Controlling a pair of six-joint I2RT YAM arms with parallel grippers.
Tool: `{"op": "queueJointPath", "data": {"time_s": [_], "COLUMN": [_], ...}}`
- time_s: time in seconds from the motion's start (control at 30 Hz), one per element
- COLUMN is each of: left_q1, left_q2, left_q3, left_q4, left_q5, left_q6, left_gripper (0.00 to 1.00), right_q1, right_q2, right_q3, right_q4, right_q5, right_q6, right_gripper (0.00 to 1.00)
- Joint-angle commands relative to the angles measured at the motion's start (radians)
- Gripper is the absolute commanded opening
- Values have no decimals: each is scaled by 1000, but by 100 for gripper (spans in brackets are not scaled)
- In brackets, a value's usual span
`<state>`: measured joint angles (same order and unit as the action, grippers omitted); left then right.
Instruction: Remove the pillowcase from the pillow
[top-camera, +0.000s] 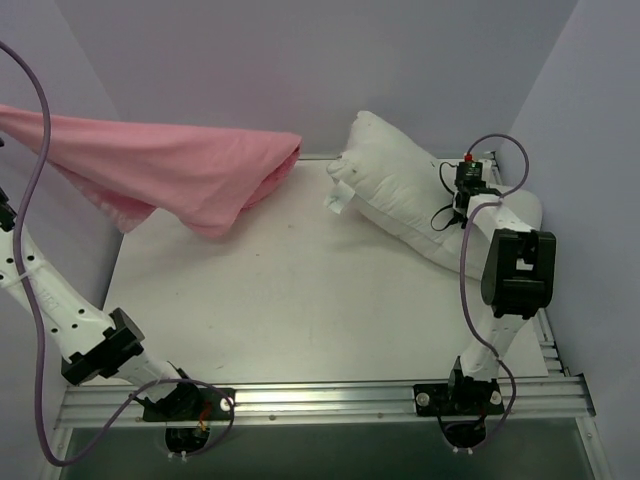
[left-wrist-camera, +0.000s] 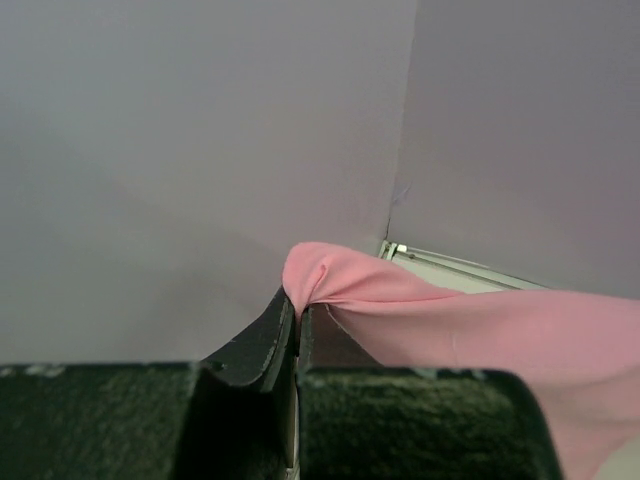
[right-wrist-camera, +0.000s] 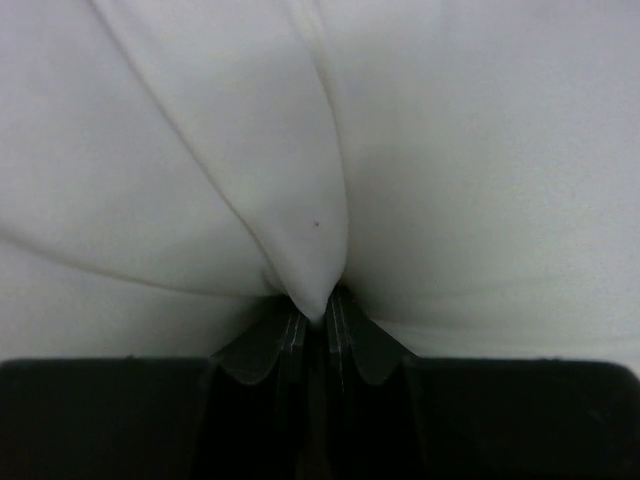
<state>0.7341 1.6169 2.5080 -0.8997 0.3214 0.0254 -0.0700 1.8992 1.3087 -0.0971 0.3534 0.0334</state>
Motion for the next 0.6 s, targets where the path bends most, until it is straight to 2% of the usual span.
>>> {"op": "queueJointPath", "data": {"time_s": [0.0, 0.1, 0.17, 0.2, 0.23, 0.33, 0.37, 0.43, 0.47, 0.57], "left_q1": [-7, -67, -201, -255, -366, -523, -618, -698, -775, -837], "left_q2": [-26, -58, -84, -94, -98, -100, -91, -84, -84, -74], "left_q3": [-50, -168, -248, -338, -381, -518, -541, -618, -645, -756], "left_q4": [90, 91, 75, 59, 55, 30, 24, 22, 27, 56], "left_q5": [34, 82, 76, 65, 52, -16, -33, -56, -61, -44], "left_q6": [-10, 8, 83, 111, 155, 218, 226, 246, 249, 272], "left_gripper": [2, 2, 2, 2, 2, 2, 2, 2, 2, 2], "right_q1": [1, -8, -8, -8, -5, -5, -4, 4, 10, 19], "right_q2": [100, 69, 37, 26, 9, -40, -54, -92, -101, -121], "right_q3": [-114, -127, -138, -140, -138, -138, -141, -141, -138, -124], "right_q4": [-320, -273, -248, -228, -222, -170, -161, -145, -145, -167], "right_q5": [-100, -261, -335, -343, -372, -490, -502, -511, -511, -508], "right_q6": [40, 66, 92, 117, 129, 180, 195, 218, 221, 220], "right_gripper": [0, 0, 0, 0, 0, 0, 0, 0, 0, 0]}}
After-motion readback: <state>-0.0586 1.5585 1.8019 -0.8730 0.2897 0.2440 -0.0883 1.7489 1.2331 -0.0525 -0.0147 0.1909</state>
